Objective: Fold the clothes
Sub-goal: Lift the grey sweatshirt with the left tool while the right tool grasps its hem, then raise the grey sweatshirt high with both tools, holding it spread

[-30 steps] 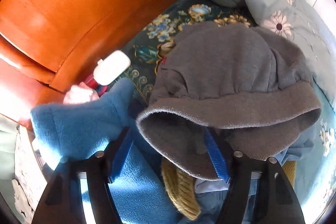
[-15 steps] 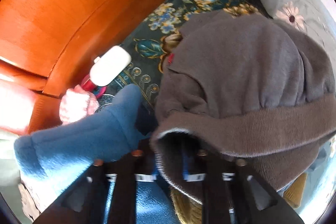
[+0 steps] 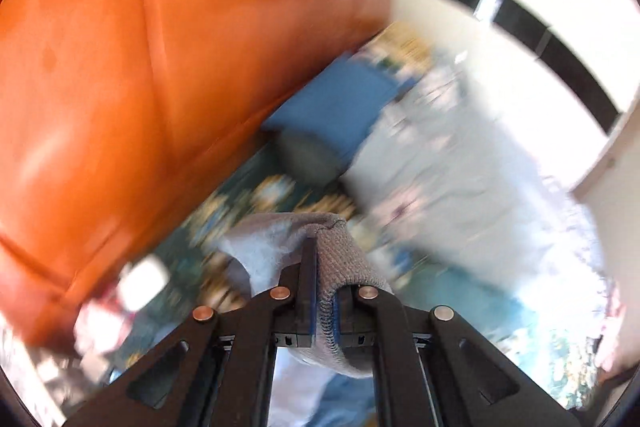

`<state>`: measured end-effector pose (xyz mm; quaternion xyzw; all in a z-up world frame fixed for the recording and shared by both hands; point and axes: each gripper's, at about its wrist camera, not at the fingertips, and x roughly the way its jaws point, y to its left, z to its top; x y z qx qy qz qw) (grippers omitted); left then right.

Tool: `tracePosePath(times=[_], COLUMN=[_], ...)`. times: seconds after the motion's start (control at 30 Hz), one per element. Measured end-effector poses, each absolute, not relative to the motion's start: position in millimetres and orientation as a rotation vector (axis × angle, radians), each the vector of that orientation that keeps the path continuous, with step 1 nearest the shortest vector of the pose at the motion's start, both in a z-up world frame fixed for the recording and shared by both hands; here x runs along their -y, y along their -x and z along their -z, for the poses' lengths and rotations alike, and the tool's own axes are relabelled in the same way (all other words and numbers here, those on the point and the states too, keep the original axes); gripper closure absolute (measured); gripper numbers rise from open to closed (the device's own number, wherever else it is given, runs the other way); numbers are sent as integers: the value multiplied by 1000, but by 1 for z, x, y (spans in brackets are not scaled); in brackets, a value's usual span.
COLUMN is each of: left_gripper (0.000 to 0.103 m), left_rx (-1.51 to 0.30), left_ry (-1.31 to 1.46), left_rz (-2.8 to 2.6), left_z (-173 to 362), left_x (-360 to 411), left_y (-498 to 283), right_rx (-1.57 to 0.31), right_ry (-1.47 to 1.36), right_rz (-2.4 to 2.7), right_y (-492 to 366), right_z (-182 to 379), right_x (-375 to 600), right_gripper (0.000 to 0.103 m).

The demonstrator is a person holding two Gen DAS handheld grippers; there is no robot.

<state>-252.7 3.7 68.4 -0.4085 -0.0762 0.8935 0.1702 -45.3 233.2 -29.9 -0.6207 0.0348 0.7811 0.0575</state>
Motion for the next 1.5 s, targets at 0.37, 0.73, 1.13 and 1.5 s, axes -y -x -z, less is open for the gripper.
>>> tracePosePath(times=[0.37, 0.73, 1.13, 1.5], left_gripper=[98, 98, 98, 98], left_rx=[95, 55, 37, -6], left_ry=[875, 950, 997, 918], left_rz=[-2343, -2380, -2391, -2353], left_z=[-161, -160, -152, -172], left_x=[-93, -85, -58, -67], left_y=[203, 172, 176, 181], right_rx=[-225, -426, -451, -438], right_ry=[1578, 1513, 1717, 1518], right_rz=[-2544, -2782, -2692, -2676], right_y=[58, 104, 173, 182], right_z=[-27, -66, -19, -61], right_x=[-259, -244, -203, -229], right_gripper=[0, 22, 73, 99])
